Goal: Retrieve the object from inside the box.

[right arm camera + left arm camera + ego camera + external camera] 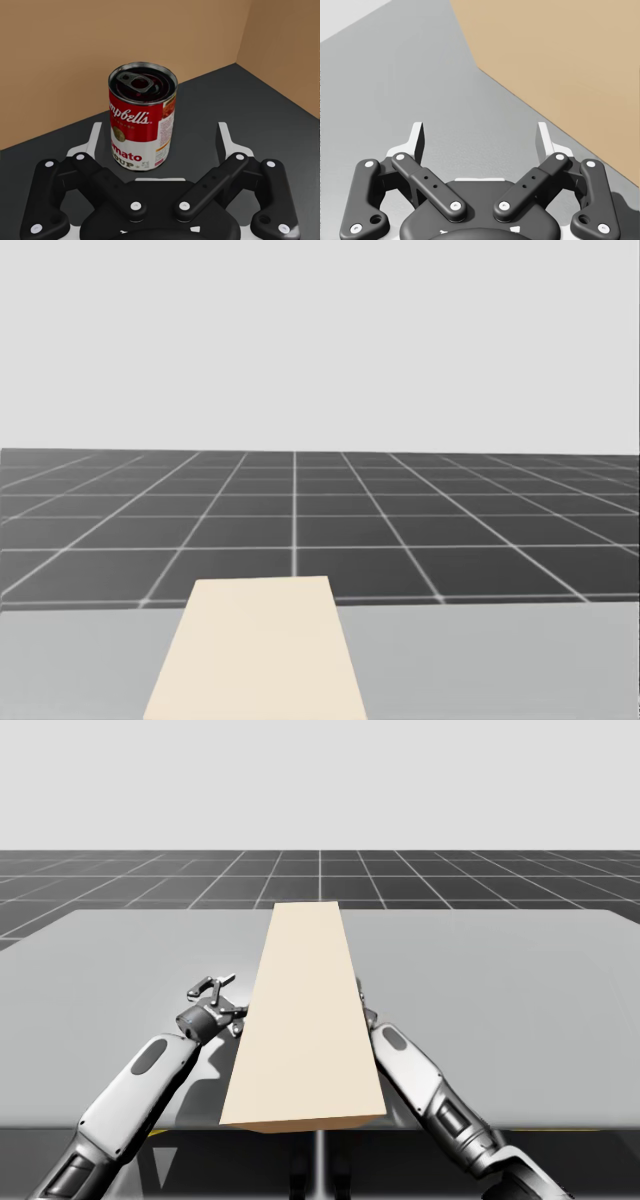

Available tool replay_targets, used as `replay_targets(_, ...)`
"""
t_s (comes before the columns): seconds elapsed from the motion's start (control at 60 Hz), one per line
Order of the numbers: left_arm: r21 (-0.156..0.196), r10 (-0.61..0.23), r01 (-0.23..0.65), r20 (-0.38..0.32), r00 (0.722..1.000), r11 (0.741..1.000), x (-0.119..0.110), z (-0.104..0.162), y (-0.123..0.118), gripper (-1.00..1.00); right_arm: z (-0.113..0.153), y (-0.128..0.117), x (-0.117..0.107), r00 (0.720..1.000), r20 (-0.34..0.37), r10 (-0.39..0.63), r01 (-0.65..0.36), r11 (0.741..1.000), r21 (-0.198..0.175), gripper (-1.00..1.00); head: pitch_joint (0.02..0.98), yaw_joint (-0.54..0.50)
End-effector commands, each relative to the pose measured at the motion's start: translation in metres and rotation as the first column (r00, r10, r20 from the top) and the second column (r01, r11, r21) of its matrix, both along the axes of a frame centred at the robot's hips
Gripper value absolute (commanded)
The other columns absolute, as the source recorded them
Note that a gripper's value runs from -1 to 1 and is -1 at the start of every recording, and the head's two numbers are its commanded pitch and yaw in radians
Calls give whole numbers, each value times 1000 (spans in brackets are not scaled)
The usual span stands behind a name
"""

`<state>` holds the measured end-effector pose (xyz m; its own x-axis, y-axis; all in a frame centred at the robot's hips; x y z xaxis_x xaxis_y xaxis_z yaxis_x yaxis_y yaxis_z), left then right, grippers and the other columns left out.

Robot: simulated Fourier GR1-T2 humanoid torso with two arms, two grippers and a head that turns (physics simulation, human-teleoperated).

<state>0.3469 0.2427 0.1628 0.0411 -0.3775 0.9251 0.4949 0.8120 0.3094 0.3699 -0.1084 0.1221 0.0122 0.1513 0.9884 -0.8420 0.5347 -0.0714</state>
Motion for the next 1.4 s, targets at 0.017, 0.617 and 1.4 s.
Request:
replay_targets(0.017, 16, 0, 0, 7, 1000, 1000, 0, -1, 0, -1000, -4, 12, 30, 1000, -3, 8, -8, 1000, 8, -1000, 213, -57)
replay_targets(0.617, 53, -15, 14, 29, 999, 998, -3, -1, 0, -1000, -20, 45, 42, 992, -128, 4, -10, 999, -42, 1000, 235, -51)
replay_targets(1.4, 48, 19, -21, 35, 999, 999, 0, 4, 7, -1000, 94, -167, -85, 885, 158, -438, 411, 894, 178, 1000, 221, -70)
